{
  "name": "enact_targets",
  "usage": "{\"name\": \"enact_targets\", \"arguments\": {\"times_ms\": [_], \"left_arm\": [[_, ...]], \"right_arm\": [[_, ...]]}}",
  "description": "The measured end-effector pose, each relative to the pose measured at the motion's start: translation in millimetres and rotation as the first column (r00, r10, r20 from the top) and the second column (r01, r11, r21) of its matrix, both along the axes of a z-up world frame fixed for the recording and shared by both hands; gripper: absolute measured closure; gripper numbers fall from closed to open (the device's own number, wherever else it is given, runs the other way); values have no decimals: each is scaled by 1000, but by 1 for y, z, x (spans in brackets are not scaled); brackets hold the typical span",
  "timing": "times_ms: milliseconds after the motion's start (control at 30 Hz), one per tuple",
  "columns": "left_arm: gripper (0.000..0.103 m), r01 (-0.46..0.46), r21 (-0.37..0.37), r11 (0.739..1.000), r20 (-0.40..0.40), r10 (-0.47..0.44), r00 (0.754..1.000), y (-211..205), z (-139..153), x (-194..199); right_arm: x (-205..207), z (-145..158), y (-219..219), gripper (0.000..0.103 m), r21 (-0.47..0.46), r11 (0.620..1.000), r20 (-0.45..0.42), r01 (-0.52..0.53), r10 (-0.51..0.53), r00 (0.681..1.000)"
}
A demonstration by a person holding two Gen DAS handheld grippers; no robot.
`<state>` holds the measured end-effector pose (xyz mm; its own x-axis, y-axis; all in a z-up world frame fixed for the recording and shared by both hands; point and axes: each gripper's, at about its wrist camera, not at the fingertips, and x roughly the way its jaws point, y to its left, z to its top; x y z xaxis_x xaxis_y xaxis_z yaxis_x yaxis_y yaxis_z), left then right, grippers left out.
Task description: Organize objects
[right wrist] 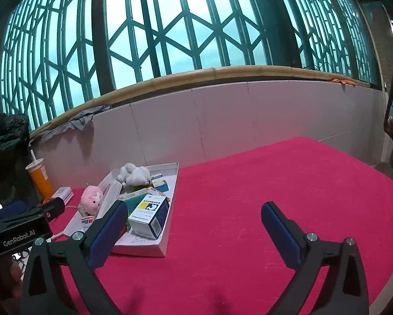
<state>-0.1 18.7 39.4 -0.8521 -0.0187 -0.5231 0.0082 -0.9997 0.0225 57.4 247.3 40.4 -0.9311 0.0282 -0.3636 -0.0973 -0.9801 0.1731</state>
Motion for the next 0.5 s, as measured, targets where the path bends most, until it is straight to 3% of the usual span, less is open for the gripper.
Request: {"name": "enact_targets", "arguments": {"times_ms": [500], "left_arm": [[0, 8, -2, 1000, 4, -8, 1000, 3, -2, -2]], "right_arm": [[0, 1, 6, 0, 4, 1000, 6, 15, -15, 1000]]}}
